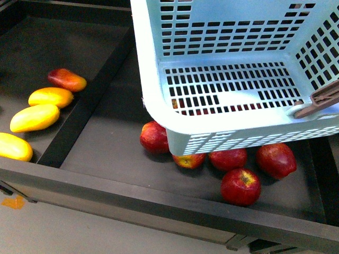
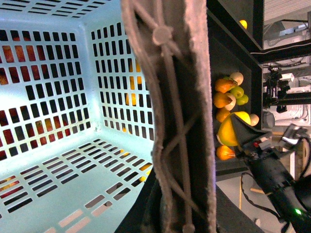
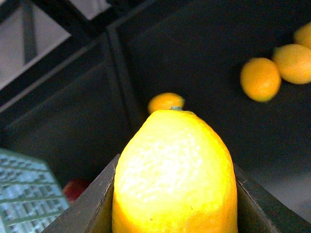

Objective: Pick lemon and mango into basket

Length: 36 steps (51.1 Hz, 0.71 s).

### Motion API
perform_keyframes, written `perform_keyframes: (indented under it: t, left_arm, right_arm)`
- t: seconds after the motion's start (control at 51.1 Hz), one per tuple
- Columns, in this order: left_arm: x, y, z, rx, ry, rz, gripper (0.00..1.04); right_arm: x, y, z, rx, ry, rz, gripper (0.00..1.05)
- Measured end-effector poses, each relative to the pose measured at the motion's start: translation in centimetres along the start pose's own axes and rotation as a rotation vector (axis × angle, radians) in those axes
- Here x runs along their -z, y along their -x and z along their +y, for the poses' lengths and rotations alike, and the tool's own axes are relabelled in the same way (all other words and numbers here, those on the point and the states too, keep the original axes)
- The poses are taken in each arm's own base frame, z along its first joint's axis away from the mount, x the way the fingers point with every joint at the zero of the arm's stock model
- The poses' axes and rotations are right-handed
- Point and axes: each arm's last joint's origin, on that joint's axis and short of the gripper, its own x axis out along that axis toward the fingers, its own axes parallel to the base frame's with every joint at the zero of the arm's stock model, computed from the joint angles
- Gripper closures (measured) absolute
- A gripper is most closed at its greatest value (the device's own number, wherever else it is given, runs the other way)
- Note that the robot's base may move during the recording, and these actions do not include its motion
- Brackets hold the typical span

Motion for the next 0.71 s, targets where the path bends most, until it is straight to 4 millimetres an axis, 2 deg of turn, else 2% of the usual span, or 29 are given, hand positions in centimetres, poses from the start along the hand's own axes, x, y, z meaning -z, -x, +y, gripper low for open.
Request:
perform_keyframes:
  t: [0.059, 0.235, 0.353, 0.451, 0.529, 0.705]
  left_arm:
    - [0.0, 0.0, 0.0, 0.0, 0.0, 0.0, 0.98]
    - [0.0, 0.0, 0.0, 0.0, 0.0, 0.0, 0.98]
    - [0.0, 0.0, 0.0, 0.0, 0.0, 0.0, 0.98]
    - [0.0, 0.0, 0.0, 0.0, 0.0, 0.0, 0.98]
    - [0.0, 0.0, 0.0, 0.0, 0.0, 0.0, 0.98]
    - [0.0, 0.0, 0.0, 0.0, 0.0, 0.0, 0.98]
  right_arm:
    - [0.1, 1.5, 3.0, -0.061, 0.009, -0.021, 0.55]
    - [1.1, 3.2, 8.2, -0.157, 0.037, -0.027, 0.55]
    - [2.2, 3.0, 11.5, -0.221, 0.055, -0.006, 0.55]
    - [3.6, 2.1, 14.7, -0.264, 0.067, 0.027, 0.55]
    - [4.0, 1.5, 16.4, -0.279, 0.074, 0.042, 0.55]
    - [4.8, 0.8, 18.3, -0.287, 0.095, 0.077, 0.55]
